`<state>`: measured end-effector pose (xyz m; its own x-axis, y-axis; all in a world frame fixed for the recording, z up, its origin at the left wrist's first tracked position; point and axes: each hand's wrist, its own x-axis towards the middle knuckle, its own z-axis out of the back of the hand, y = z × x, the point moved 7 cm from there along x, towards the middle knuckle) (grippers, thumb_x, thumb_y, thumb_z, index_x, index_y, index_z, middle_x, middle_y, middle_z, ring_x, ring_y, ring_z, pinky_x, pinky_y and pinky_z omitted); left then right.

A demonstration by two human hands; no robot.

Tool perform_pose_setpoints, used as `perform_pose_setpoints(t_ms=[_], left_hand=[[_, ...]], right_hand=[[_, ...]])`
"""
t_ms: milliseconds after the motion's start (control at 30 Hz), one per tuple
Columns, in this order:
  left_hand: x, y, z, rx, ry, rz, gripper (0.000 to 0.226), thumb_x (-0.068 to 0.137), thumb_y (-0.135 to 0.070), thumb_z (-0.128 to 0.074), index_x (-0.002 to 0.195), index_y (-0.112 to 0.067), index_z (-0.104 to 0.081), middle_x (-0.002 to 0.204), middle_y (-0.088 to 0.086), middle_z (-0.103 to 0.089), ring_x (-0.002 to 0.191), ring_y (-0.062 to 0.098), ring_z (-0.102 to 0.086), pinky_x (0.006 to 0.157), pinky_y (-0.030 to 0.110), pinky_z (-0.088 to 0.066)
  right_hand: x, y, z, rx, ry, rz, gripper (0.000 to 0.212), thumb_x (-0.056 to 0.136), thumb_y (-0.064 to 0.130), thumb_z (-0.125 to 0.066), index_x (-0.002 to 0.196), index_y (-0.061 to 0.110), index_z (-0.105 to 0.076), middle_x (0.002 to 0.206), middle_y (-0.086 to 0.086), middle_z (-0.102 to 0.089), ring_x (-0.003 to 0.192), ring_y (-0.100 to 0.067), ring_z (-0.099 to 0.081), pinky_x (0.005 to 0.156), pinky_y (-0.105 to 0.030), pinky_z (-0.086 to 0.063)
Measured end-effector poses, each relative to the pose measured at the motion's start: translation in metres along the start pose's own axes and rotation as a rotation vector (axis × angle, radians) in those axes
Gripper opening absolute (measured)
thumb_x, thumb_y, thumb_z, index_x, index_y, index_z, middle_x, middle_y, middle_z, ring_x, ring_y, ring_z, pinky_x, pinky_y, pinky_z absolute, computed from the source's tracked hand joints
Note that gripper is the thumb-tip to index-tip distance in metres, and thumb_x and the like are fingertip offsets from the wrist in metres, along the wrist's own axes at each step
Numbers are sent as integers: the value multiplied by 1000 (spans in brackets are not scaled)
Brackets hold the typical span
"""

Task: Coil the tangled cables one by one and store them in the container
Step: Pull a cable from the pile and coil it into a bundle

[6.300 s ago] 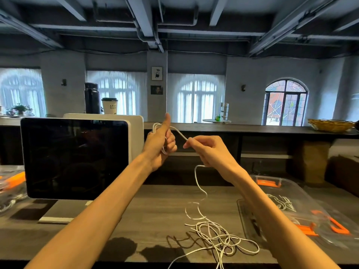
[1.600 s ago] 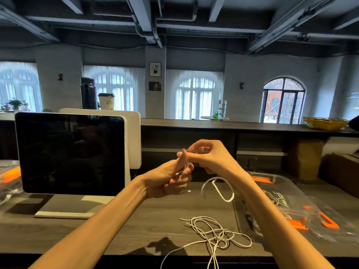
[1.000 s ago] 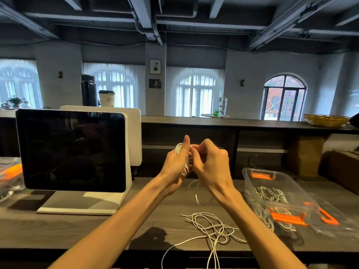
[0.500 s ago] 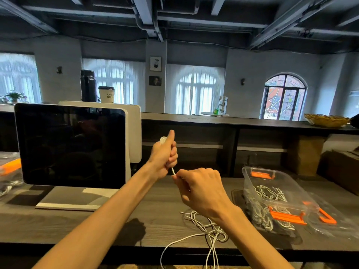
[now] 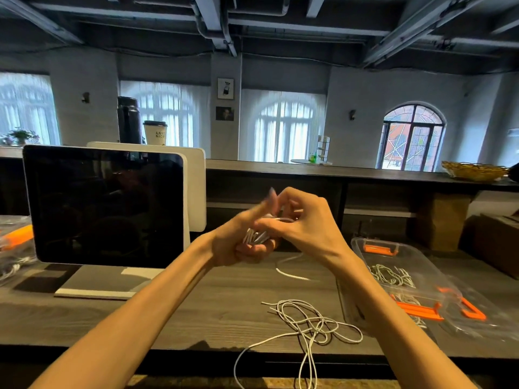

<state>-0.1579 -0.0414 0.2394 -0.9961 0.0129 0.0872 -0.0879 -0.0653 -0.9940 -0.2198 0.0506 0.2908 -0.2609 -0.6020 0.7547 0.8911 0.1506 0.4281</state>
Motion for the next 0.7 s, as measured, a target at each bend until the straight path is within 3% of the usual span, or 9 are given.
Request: perform_pose_setpoints(t_ms=[133, 233, 300, 367, 467, 567, 633, 700], left_hand=[[-5, 8, -3, 104, 91, 74, 72, 60, -74, -81, 94, -16, -54, 64, 1, -44, 39, 5, -32, 39, 18, -27], [-9, 9, -5, 15, 154, 42, 59, 71, -57, -83, 95, -15, -49, 55, -5, -46, 37, 3, -35, 37, 16, -29], [-11, 9, 0, -39, 119, 10, 48, 81, -53, -77, 84, -13, -51, 50, -5, -43, 35, 4, -34, 37, 17, -26], [-8, 8, 6, -108, 28, -35, 43, 94, -49, -60, 68, -16, -54, 46, -5, -41, 33, 5, -33, 38, 17, -24], [-1, 2, 11, -245, -126, -109, 52, 102, -46, -48, 61, -14, -48, 46, -1, -44, 34, 6, -38, 40, 15, -30], [1, 0, 28, -55, -457, -162, 51, 98, -54, -49, 73, -11, -58, 61, 7, -59, 47, 12, -54, 53, 22, -48], [0, -1, 36, 82, -650, -185, 51, 98, -54, -48, 85, -7, -64, 72, 10, -69, 57, 17, -67, 55, 25, -55], [0, -2, 38, 152, -736, -201, 51, 98, -51, -48, 91, -4, -68, 77, 8, -75, 72, 18, -75, 58, 26, -59]], right_hand=[[-4, -15, -7, 163, 201, -98, 15, 87, 23, -80, 86, 25, -66, 69, -1, -66, 62, -9, -62, 62, -21, -53], [-9, -21, -8, 333, 242, -174, 14, 89, 34, -76, 90, 21, -70, 77, -3, -70, 72, -18, -66, 69, -26, -54], [-11, -23, -4, 338, 227, -192, 23, 89, 42, -70, 90, 19, -74, 82, 2, -73, 79, -17, -69, 74, -29, -55], [-13, -20, -5, 271, 235, -180, 31, 93, 45, -63, 85, 18, -75, 76, 6, -70, 72, -6, -64, 66, -22, -50], [-15, -21, -15, 174, 251, -186, 35, 102, 41, -55, 90, 14, -73, 78, 2, -71, 72, -11, -67, 68, -26, -55], [-17, -28, -20, -18, 262, -168, 23, 107, 28, -53, 99, 13, -68, 87, -2, -71, 79, -15, -70, 76, -41, -61], [-22, -32, -27, -60, 311, -203, 13, 105, 19, -55, 105, 12, -66, 91, -5, -73, 78, -15, -74, 76, -39, -63], [-27, -30, -32, -16, 314, -250, 14, 107, 22, -52, 108, 12, -62, 88, -9, -72, 70, -18, -75, 67, -33, -64]])
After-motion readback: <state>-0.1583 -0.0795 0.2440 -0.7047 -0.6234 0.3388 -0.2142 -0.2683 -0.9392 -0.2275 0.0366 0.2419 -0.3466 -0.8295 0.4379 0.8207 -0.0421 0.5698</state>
